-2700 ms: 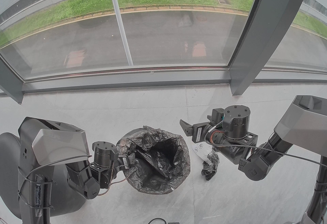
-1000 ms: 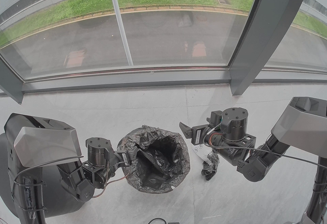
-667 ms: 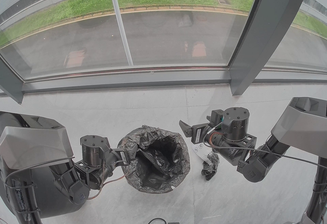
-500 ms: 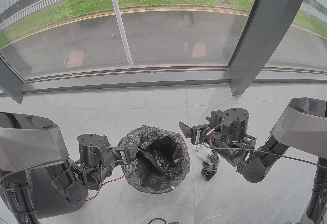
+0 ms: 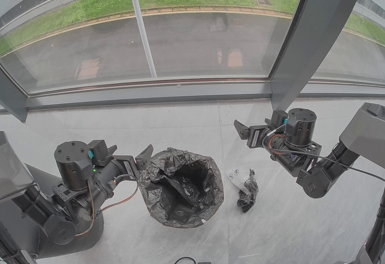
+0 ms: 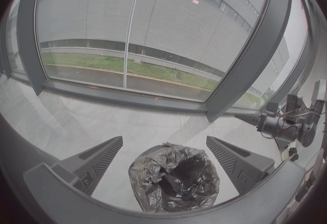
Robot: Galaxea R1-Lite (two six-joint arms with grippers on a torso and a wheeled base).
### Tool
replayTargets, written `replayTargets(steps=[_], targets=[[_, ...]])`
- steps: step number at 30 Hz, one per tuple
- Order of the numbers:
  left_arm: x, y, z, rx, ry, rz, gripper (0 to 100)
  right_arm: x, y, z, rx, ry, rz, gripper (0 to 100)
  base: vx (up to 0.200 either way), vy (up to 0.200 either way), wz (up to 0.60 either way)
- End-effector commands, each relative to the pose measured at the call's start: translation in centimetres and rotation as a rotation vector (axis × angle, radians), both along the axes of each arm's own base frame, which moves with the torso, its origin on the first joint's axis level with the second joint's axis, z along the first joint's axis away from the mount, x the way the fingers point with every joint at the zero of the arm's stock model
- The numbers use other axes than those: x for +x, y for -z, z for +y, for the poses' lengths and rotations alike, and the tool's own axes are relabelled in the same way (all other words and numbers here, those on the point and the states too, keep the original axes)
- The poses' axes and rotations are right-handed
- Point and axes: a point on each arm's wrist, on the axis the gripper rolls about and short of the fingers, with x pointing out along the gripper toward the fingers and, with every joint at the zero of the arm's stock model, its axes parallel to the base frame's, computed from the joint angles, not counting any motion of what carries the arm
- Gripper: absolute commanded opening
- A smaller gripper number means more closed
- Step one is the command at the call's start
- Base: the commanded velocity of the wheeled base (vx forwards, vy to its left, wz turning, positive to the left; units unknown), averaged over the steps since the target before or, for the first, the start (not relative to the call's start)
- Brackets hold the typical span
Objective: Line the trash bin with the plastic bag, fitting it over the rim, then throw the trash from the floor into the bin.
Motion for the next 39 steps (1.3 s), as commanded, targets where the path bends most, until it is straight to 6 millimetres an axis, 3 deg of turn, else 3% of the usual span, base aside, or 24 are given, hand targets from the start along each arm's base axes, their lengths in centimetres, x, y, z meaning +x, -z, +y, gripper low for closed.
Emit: replayTargets(steps=[1, 7, 10, 14, 23, 32, 33, 34, 39], targets=[[-2.3, -4.0, 1.2, -0.034, 0.008, -0.117, 100, 0.1, -0.9, -0.8, 0.009, 0.016, -0.021, 100, 0.0, 0.0, 0.0], [-4.9, -7.6, 2.5, -0.065, 0.013, -0.171, 100, 0.1, -0.9, -0.8, 0.009, 0.016, -0.022, 100, 0.0, 0.0, 0.0], [-5.8, -8.5, 2.9, -0.074, 0.016, -0.187, 100, 0.1, -0.8, -0.8, 0.007, 0.014, -0.018, 100, 0.0, 0.0, 0.0], [-9.0, -10.4, 4.9, -0.084, 0.007, -0.207, 100, 0.1, -0.5, -0.6, 0.004, 0.011, -0.013, 100, 0.0, 0.0, 0.0], [-17.1, -12.3, 10.2, -0.049, -0.082, -0.196, 100, -0.1, -1.0, -0.6, 0.001, 0.015, -0.026, 100, 0.0, 0.0, 0.0], [-23.7, -10.1, 13.3, -0.003, -0.173, -0.222, 100, -0.6, -1.4, 0.1, 0.001, -0.004, -0.036, 100, 0.0, 0.0, 0.0], [-23.7, -10.1, 13.3, -0.003, -0.173, -0.222, 100, -0.6, -1.4, 0.1, 0.001, -0.004, -0.036, 100, 0.0, 0.0, 0.0], [-25.3, -8.7, 13.8, 0.008, -0.24, -0.209, 100, -0.7, -1.3, 0.2, -0.002, -0.006, -0.035, 100, 0.0, 0.0, 0.0], [-28.1, -5.9, 14.4, 0.023, -0.31, -0.198, 100, -0.7, -1.3, 0.3, -0.002, -0.009, -0.035, 100, 0.0, 0.0, 0.0]])
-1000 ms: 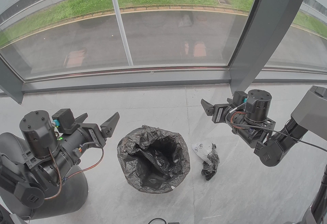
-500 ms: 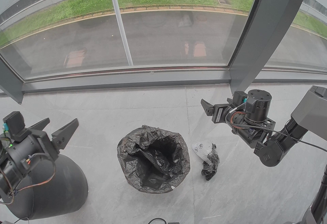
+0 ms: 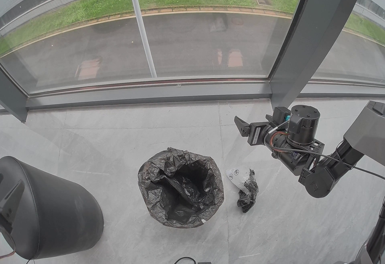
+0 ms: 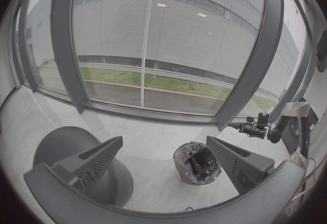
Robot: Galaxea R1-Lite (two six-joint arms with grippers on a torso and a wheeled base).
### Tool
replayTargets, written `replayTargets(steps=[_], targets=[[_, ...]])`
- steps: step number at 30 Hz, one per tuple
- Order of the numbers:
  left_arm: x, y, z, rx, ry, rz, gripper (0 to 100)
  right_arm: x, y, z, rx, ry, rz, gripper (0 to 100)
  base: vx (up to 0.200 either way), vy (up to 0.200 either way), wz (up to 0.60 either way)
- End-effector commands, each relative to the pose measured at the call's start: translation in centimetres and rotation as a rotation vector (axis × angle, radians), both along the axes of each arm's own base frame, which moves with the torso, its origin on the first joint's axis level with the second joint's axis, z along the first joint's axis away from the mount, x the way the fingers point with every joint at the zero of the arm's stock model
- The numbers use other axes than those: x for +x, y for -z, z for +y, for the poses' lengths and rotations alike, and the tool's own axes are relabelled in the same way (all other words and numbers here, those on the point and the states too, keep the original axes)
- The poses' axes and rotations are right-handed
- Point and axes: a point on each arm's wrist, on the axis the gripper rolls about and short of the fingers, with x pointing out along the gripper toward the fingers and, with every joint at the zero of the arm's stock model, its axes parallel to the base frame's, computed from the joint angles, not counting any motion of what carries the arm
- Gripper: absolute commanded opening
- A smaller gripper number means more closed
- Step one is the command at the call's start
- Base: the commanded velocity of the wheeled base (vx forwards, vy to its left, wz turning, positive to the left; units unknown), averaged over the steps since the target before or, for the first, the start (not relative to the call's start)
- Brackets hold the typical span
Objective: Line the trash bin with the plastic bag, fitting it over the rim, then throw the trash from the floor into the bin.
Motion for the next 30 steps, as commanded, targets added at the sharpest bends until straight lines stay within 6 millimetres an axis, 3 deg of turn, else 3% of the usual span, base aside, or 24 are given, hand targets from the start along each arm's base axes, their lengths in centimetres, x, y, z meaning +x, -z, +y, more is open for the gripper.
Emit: replayTargets(steps=[1, 17, 22, 25, 30], targets=[[-5.5, 3.4, 1.3, -0.016, -0.148, -0.093, 100, -0.3, -0.2, 0.4, 0.0, -0.011, -0.005, 100, 0.0, 0.0, 0.0], [-5.9, 5.8, 0.4, 0.046, -0.344, -0.119, 100, -0.4, -0.6, 0.2, 0.004, -0.01, -0.013, 100, 0.0, 0.0, 0.0], [-5.2, 8.0, 0.4, 0.111, -0.355, -0.07, 100, -0.4, -0.5, 0.2, 0.003, -0.01, -0.012, 100, 0.0, 0.0, 0.0], [-4.0, 11.4, 0.5, 0.163, -0.346, -0.055, 100, -0.4, -0.5, 0.2, 0.003, -0.01, -0.012, 100, 0.0, 0.0, 0.0], [-3.8, 11.0, 0.4, 0.17, -0.334, -0.134, 100, -0.4, -0.2, 0.2, -0.003, -0.011, -0.003, 100, 0.0, 0.0, 0.0]])
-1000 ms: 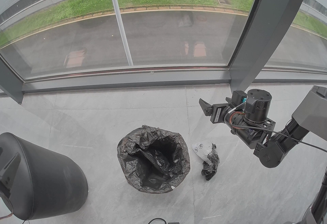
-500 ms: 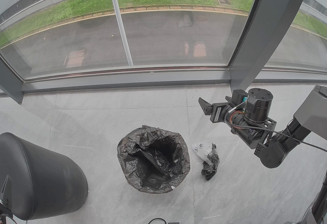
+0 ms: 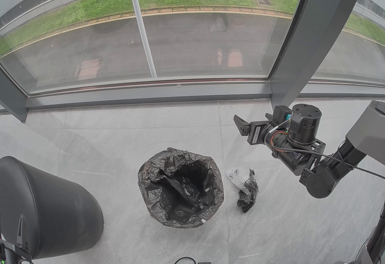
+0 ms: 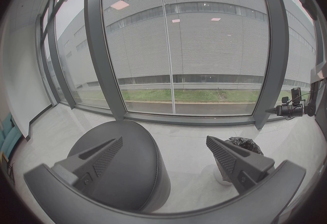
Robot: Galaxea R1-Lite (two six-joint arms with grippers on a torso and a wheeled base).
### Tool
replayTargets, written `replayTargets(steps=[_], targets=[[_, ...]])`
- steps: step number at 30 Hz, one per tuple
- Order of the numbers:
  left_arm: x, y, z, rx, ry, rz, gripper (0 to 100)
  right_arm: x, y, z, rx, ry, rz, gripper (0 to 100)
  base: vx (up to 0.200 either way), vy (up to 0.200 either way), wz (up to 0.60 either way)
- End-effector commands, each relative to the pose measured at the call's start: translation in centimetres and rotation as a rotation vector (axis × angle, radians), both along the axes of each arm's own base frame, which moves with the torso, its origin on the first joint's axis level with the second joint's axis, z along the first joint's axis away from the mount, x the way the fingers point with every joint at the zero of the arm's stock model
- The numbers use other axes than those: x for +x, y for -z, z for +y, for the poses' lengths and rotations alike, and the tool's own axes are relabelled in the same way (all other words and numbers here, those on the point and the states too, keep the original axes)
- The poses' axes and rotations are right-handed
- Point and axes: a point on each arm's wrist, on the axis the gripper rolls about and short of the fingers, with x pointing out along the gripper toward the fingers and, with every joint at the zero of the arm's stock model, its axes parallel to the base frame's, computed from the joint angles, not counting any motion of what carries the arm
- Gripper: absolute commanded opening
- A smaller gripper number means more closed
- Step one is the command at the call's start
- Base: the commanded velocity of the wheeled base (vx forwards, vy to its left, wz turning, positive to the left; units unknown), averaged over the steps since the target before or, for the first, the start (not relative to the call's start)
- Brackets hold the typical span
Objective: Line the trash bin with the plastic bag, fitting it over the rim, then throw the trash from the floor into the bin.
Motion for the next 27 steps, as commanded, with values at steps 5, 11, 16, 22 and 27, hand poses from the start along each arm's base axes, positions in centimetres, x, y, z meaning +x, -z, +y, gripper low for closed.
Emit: replayTargets(steps=[5, 11, 16, 22, 27], targets=[[0.4, 1.6, -0.1, 0.037, 0.051, -0.005, 100, -0.1, 0.6, 0.2, -0.014, -0.007, 0.014, 100, 0.0, 0.0, 0.0], [0.4, 1.6, -0.1, 0.039, 0.065, -0.006, 100, -0.6, 0.9, 1.1, -0.025, -0.035, 0.023, 100, 0.0, 0.0, 0.0], [0.4, 1.7, -0.3, 0.028, 0.164, -0.005, 100, -1.5, 2.1, 1.8, -0.06, -0.06, 0.051, 100, 0.0, 0.0, 0.0], [0.5, 2.6, -0.6, 0.016, 0.276, 0.092, 100, -1.4, 3.0, 2.1, -0.076, -0.072, 0.047, 100, 0.0, 0.0, 0.0], [0.5, 2.3, -0.6, 0.015, 0.277, 0.058, 100, -0.2, 4.7, 3.0, -0.14, -0.081, 0.084, 100, 0.0, 0.0, 0.0]])
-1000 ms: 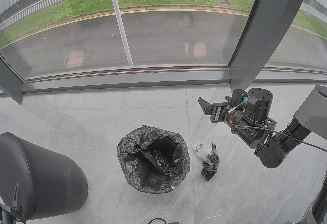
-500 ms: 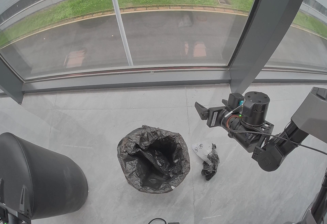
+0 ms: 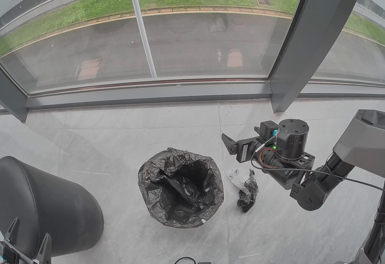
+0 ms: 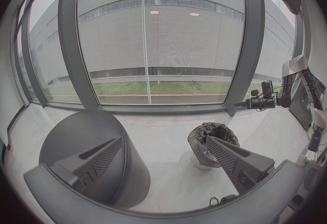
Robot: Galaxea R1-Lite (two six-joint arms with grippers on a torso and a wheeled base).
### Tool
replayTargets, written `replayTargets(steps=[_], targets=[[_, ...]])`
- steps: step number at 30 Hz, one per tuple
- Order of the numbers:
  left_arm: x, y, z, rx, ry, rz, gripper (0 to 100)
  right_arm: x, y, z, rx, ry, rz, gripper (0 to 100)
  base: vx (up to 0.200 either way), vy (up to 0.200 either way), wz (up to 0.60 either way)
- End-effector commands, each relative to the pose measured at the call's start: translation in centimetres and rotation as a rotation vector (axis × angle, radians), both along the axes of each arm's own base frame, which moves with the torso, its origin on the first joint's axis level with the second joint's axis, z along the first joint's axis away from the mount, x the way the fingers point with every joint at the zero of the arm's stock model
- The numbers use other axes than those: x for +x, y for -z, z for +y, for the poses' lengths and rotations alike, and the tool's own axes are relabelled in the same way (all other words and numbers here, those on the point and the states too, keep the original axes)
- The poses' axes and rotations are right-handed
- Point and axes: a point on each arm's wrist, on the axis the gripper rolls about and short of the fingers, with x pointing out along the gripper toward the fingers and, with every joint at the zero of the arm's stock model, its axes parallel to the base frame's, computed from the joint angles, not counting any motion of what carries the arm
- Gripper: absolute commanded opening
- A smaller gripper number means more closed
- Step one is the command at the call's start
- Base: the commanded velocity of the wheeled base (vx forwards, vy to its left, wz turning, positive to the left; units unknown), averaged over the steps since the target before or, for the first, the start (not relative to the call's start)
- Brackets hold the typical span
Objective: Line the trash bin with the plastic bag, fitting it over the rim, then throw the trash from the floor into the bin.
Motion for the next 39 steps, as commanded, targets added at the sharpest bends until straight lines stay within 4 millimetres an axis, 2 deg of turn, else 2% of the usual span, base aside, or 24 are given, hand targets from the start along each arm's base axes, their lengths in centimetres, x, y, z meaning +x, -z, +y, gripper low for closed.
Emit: replayTargets(steps=[1, 4, 8, 9, 13, 14, 17, 20, 27, 34, 39], targets=[[0.1, 0.2, 0.0, -0.007, 0.007, -0.021, 100, 1.3, 2.5, 1.0, -0.067, -0.01, 0.055, 100, 0.0, 0.0, 0.0], [0.1, 0.3, 0.0, -0.016, 0.006, -0.018, 100, 2.4, 3.6, 1.7, -0.091, -0.009, 0.086, 100, 0.0, 0.0, 0.0], [0.0, 0.2, 0.0, -0.022, 0.008, -0.016, 100, 3.7, 3.8, 2.1, -0.109, -0.001, 0.116, 100, 0.0, 0.0, 0.0], [0.0, 0.2, 0.0, -0.022, 0.008, -0.016, 100, 4.8, 3.3, 2.1, -0.12, 0.011, 0.135, 100, 0.0, 0.0, 0.0], [0.0, 0.2, 0.0, -0.008, 0.01, -0.024, 100, 6.2, 2.6, 2.2, -0.133, 0.028, 0.16, 100, 0.0, 0.0, 0.0], [0.0, 0.2, 0.0, -0.011, 0.01, -0.029, 100, 7.5, 2.0, 2.4, -0.138, 0.04, 0.168, 100, 0.0, 0.0, 0.0], [0.0, 0.2, 0.0, -0.002, 0.014, -0.029, 100, 9.1, 1.2, 2.0, -0.139, 0.064, 0.173, 100, 0.0, 0.0, 0.0], [0.0, 0.2, 0.0, -0.002, 0.014, -0.029, 100, 9.9, 1.1, 1.9, -0.143, 0.074, 0.182, 100, 0.0, 0.0, 0.0], [0.0, 0.2, 0.0, -0.002, 0.014, -0.029, 100, 13.8, 2.0, 1.6, -0.177, 0.115, 0.251, 100, 0.0, 0.0, 0.0], [0.0, 0.2, 0.0, -0.002, 0.014, -0.029, 100, 15.6, 2.4, 2.5, -0.21, 0.114, 0.303, 100, 0.0, 0.0, 0.0], [0.0, 0.2, 0.0, -0.002, 0.014, -0.029, 100, 16.8, 2.5, 3.1, -0.295, 0.088, 0.321, 100, 0.0, 0.0, 0.0]])
